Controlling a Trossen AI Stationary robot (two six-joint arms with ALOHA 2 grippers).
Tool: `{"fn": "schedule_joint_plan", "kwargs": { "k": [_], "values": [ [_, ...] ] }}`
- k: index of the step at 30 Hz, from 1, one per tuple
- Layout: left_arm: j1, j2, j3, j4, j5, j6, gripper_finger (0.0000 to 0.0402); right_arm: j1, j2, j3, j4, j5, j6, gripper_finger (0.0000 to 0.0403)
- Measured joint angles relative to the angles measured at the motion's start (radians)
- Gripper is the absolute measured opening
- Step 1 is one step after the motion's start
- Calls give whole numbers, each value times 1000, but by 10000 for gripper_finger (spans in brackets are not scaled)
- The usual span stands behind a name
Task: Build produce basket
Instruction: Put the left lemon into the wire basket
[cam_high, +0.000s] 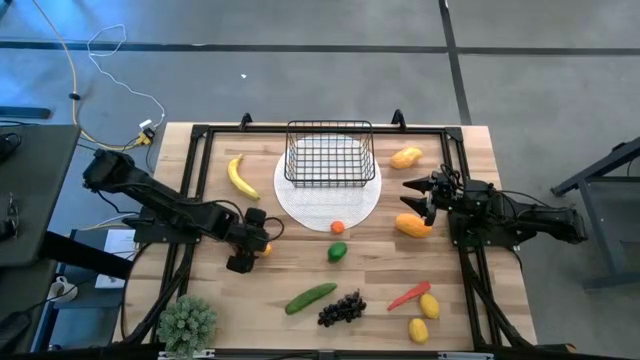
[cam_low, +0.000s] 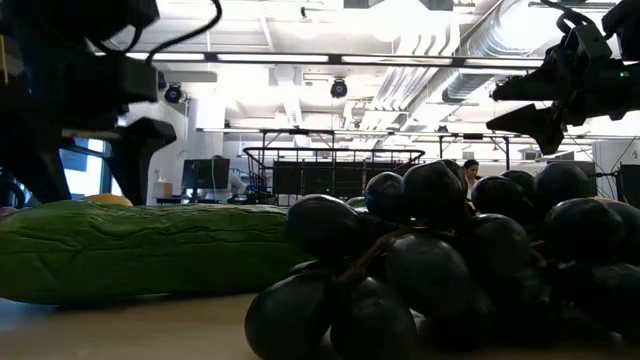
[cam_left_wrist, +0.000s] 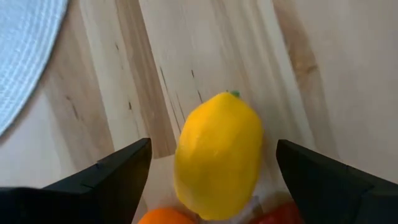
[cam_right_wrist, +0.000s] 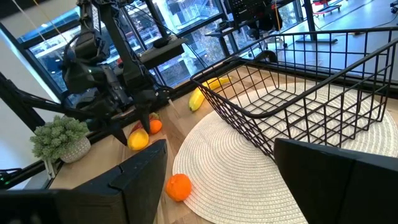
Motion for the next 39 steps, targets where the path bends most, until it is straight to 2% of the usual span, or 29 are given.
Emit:
{"fn": "schedule_joint_plan", "kwargs": {
  "k": [7,18,20,25,28,32,39],
  "values": [
    [-1,75,-1,21,2,-5,311,0,0,0,0,0,0,275],
    [0,84,0,31,-5,19,171,0,0,0,0,0,0,275],
    [0,84,0,32,0,18,155,0,0,0,0,0,0,275],
    [0,84,9,22,1,-24,155,0,0,0,0,0,0,275],
    [1,84,47,23,-1,-37,169,0,0,0,0,0,0,275],
    [22,84,126,23,-3,-85,173,0,0,0,0,0,0,275],
    [97,84,300,23,-95,-195,167,0,0,0,0,0,0,275]
  ]
}}
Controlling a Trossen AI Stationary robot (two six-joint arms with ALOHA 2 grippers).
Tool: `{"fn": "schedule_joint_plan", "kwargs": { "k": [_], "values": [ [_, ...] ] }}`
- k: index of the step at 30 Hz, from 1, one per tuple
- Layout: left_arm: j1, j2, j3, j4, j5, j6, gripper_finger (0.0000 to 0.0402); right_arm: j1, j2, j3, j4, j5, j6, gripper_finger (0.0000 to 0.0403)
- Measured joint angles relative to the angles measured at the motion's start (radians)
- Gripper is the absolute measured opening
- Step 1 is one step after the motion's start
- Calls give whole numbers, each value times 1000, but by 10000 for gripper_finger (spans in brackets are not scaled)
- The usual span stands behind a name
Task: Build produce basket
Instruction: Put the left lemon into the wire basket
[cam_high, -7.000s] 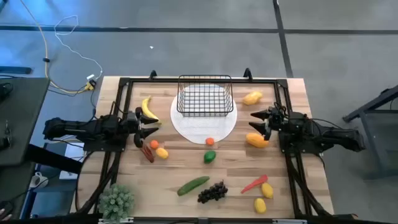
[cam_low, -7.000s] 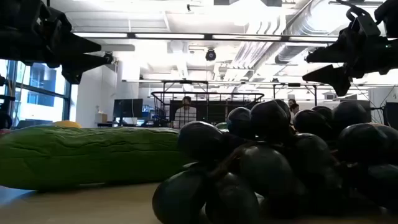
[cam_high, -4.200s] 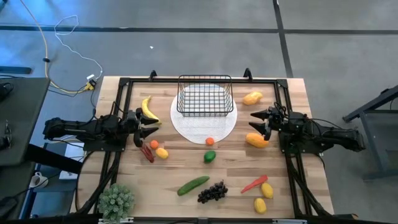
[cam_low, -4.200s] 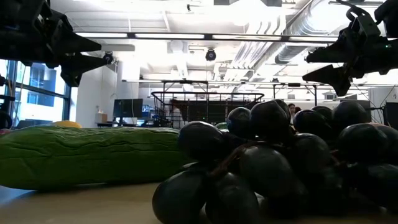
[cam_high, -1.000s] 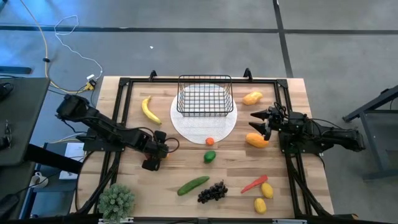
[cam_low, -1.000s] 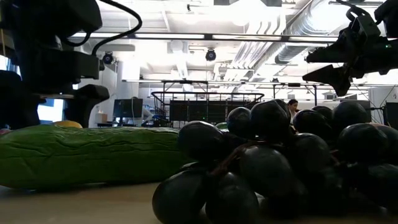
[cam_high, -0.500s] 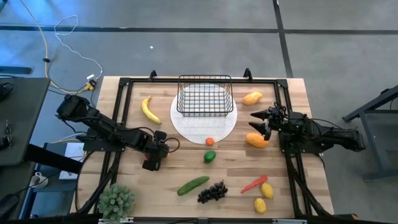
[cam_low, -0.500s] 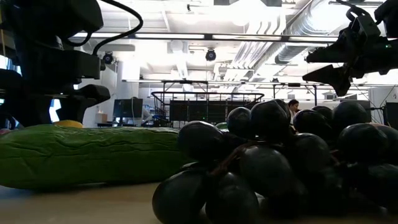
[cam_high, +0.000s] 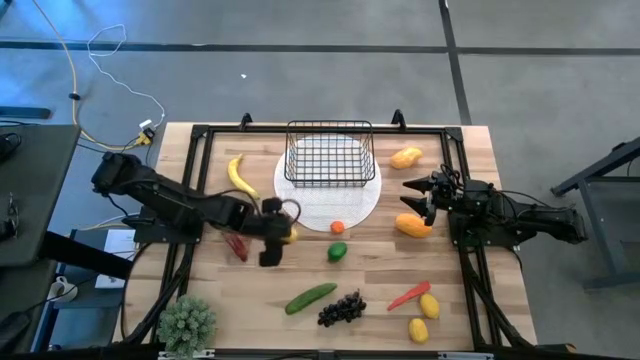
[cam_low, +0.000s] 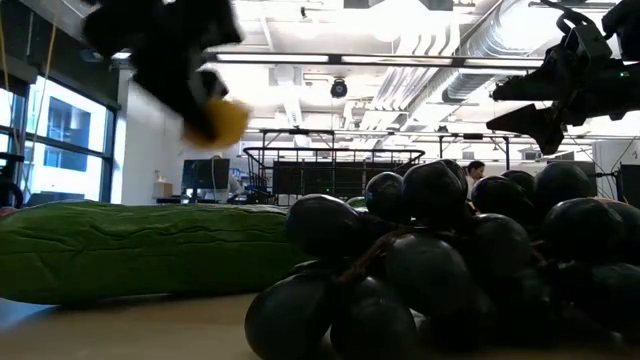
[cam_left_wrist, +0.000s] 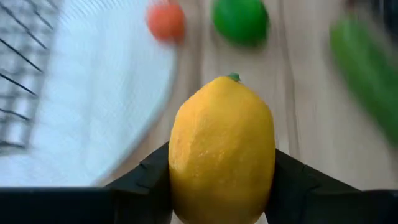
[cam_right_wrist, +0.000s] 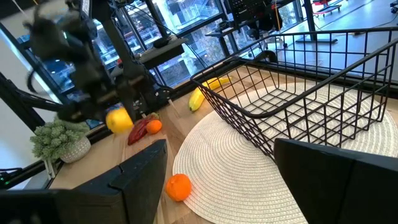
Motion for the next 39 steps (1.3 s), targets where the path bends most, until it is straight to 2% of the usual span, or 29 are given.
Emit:
{"fn": "schedule_joint_plan", "kwargs": {
  "k": [9,16,20,28,39],
  "values": [
    [128,-1,186,10,-145,-49,167,0,0,0,0,0,0,275],
    [244,-1,227,119,-220,-46,167,0,0,0,0,0,0,275],
    [318,5,227,200,-223,-50,168,0,0,0,0,0,0,275],
    [430,27,225,243,-188,-73,168,0,0,0,0,0,0,275],
    [515,177,226,260,-193,-128,168,0,0,0,0,0,0,275]
  ]
}}
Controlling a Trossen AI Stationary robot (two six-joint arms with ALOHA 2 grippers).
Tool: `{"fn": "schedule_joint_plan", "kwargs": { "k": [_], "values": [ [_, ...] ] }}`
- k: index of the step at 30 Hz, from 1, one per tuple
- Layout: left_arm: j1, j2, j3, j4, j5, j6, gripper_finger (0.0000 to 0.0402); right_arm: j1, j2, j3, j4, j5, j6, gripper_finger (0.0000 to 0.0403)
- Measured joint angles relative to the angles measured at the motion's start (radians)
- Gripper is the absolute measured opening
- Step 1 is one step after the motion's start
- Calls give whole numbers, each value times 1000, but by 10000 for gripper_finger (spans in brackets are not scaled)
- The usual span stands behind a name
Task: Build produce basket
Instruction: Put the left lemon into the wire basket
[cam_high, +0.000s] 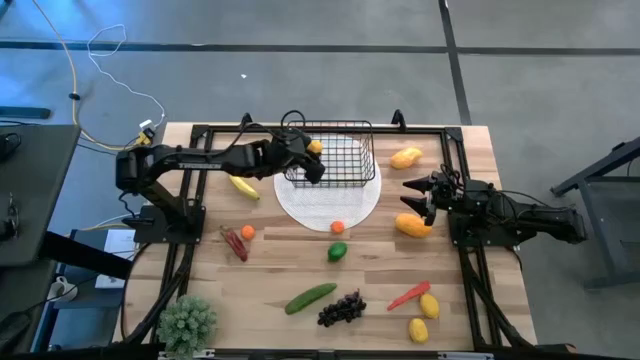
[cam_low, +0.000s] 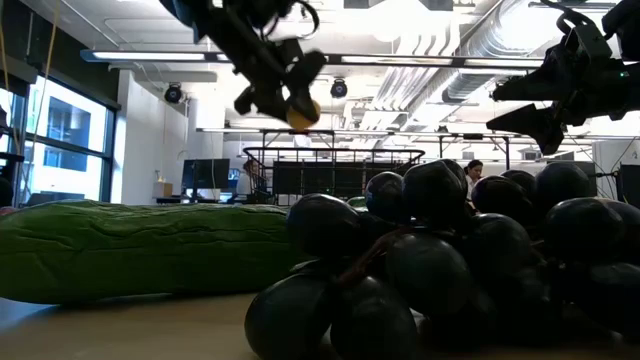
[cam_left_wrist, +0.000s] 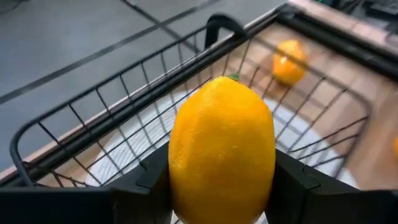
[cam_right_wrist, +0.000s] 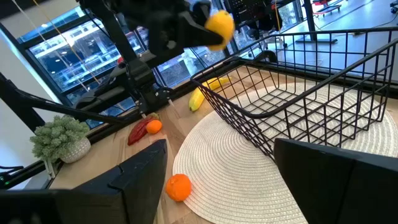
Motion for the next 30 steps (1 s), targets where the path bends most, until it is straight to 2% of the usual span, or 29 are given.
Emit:
{"fn": "schedule_joint_plan", "kwargs": {
  "k": [8,15,22,30],
  "values": [
    [80,76,0,0,-9,0,168,0,0,0,0,0,0,275],
    [152,92,0,-37,8,1,168,0,0,0,0,0,0,275],
    [186,92,0,-36,60,-3,168,0,0,0,0,-1,13,275],
    [188,92,0,-34,113,-97,184,0,0,0,0,-5,19,275]
  ]
}}
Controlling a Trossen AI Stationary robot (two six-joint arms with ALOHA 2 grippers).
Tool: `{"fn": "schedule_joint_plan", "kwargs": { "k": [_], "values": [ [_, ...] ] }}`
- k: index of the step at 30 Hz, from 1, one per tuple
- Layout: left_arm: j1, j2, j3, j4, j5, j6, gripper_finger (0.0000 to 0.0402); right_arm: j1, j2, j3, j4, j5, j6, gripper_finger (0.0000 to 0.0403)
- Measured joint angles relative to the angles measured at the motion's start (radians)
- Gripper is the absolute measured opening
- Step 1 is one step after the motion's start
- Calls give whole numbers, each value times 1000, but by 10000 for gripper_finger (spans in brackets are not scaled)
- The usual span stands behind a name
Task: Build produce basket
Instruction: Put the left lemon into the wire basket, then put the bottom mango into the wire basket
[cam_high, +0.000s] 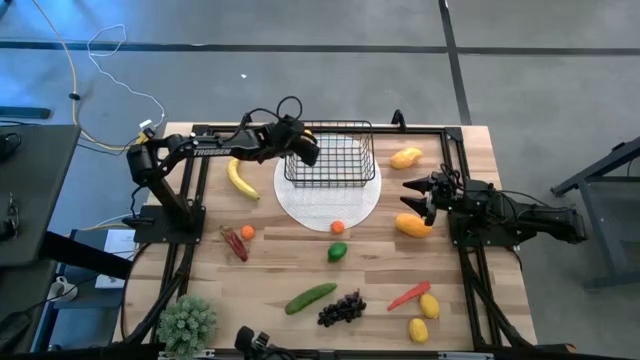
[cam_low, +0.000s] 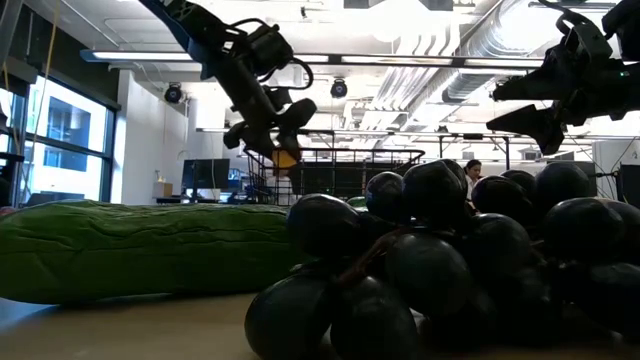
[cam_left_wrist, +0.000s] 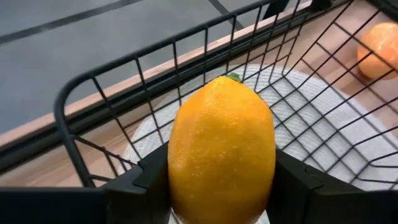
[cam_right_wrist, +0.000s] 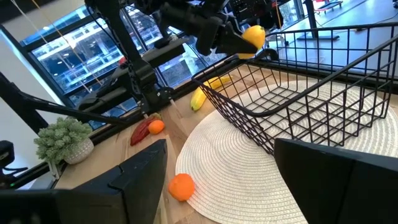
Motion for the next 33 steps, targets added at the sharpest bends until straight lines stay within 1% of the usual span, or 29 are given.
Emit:
{"fn": "schedule_joint_plan", "kwargs": {
  "k": [2,6,13,19,22,24,27,30,33],
  "values": [
    [-1,0,0,0,1,-2,194,0,0,0,0,-1,0,275],
    [0,0,0,-1,20,47,217,0,0,0,0,-3,13,275],
    [0,0,0,-3,19,46,249,0,0,0,0,-3,17,275],
    [0,-6,1,19,18,54,247,0,0,0,0,-7,53,275],
    [0,-6,22,11,19,78,244,0,0,0,-1,-7,68,280],
    [-1,-6,49,8,19,98,244,0,0,0,-1,-8,68,289],
    [-4,-6,98,-25,19,129,243,0,0,0,-1,-8,68,314],
    [-3,-6,163,-81,19,149,243,0,0,0,-1,-8,65,350],
    [-3,-6,237,-170,19,179,243,0,0,0,-1,-11,63,388]
  ]
}}
